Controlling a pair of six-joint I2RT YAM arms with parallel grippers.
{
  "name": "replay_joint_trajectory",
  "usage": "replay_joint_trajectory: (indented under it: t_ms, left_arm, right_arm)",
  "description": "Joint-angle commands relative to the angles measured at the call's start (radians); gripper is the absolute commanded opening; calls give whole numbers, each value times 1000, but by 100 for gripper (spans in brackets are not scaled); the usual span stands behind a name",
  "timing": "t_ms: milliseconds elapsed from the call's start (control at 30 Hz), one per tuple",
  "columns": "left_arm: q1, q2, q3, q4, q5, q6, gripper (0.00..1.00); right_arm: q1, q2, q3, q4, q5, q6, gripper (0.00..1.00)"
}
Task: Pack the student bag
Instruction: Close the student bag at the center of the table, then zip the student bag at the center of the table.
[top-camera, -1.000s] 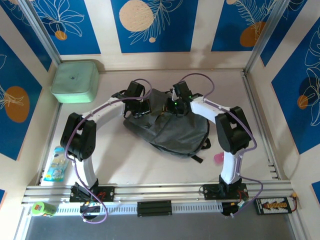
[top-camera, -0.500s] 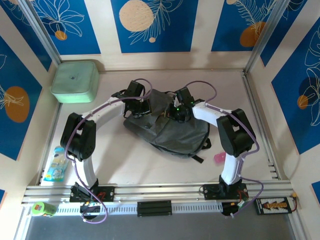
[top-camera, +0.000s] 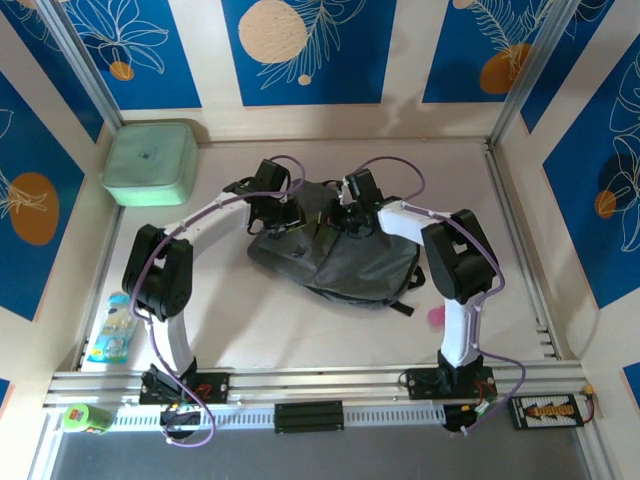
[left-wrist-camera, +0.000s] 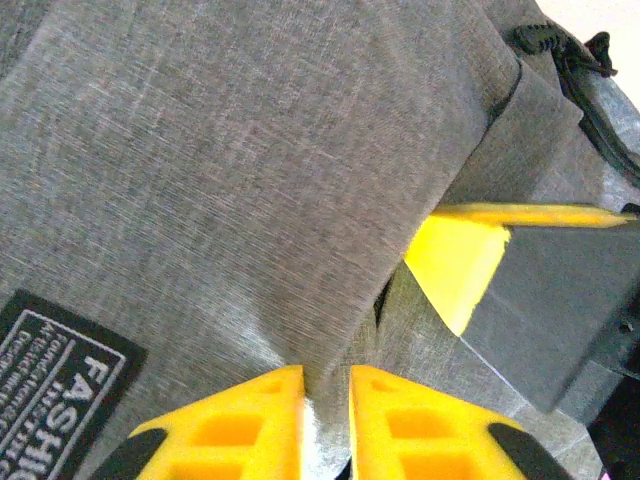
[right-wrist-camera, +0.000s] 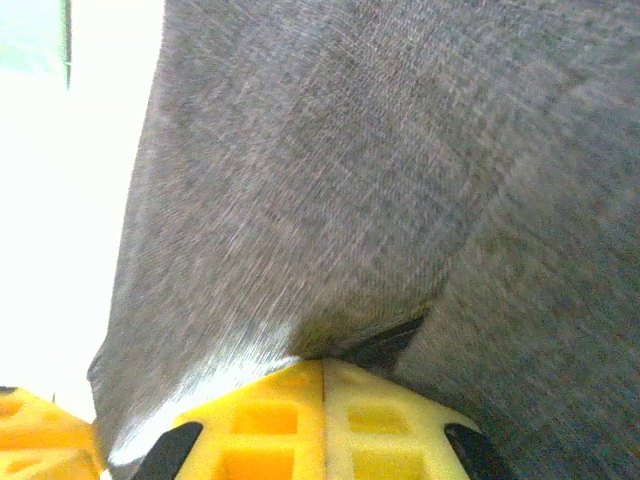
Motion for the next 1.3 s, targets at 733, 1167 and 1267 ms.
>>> replay_joint_trajectory:
  t_ms: [733,1167,1267]
  left_arm:
    - [280,-492,-612,184,-82,-220,73]
    - [320,-509,-621,172,-61,-190,79]
    - [321,-502,-613,169,-58,-184,80]
  right_arm:
    - [370,-68,186,-555,439,-681,53]
    - [424,115,392,-634,572,-919,42]
    - [422,124,406,-673,544,-955,41]
